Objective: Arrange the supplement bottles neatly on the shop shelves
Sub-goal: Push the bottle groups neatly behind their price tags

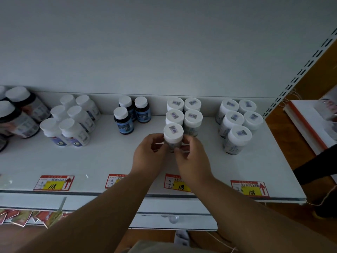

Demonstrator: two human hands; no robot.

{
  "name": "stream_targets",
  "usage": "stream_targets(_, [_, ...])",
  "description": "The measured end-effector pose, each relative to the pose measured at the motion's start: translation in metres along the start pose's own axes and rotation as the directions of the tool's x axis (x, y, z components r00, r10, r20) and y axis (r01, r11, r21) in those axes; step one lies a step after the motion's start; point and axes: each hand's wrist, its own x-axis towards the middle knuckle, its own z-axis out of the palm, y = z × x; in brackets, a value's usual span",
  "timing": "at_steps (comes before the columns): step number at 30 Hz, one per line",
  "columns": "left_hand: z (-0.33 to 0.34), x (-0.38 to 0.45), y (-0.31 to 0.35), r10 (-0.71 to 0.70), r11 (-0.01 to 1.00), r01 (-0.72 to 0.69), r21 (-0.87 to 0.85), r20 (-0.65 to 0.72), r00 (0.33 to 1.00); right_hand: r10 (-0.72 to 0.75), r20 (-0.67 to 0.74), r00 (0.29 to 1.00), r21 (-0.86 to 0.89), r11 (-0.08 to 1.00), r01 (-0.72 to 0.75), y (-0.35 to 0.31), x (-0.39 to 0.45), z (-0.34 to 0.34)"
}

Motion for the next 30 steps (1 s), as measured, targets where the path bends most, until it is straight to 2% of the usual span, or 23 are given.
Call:
stream_targets(7, [-0.002, -0.004, -0.005, -0.024, 1.000, 0.024, -0.005, -0.020, 1.000, 0.008, 0.001, 1.000, -0.005, 1.000, -0.008, 0.002, -0.002, 0.001])
stream_targets(10, [-0.009, -0.015, -0.006, 0.021, 0.999, -0.021, 0.036, -0.009, 1.000, 0.028, -0.041, 0.999, -0.001, 1.000, -0.028, -0.002, -0.007, -0.001])
stream_targets(15, [-0.022, -0.027, -0.001, 0.200, 0.976, -0.213, 0.052, 0.189, 0.961, 0.057, -0.185, 0.981, -0.014, 0.998, -0.061, -0.014, -0.028, -0.006])
stream_targets(18, [-0.020, -0.027, 0.004, 0.248, 0.965, -0.260, 0.009, 0.271, 0.930, 0.032, -0.241, 0.970, -0.054, 0.997, -0.046, -0.020, -0.039, -0.012])
stream_targets(24, [0.005, -0.044, 0.006, 0.231, 0.972, -0.226, -0.057, 0.374, 0.898, 0.065, -0.262, 0.963, -0.049, 0.996, -0.080, -0.004, -0.062, -0.035])
stream_targets(28, [0.039, -0.038, 0.013, 0.187, 0.981, -0.156, -0.116, 0.343, 0.921, 0.066, -0.311, 0.948, -0.030, 0.996, -0.079, 0.013, -0.049, -0.053])
stream_targets(30, [0.059, -0.040, 0.018, 0.124, 0.986, -0.081, -0.144, 0.322, 0.939, 0.114, -0.340, 0.933, 0.041, 0.993, -0.107, 0.026, -0.045, -0.068])
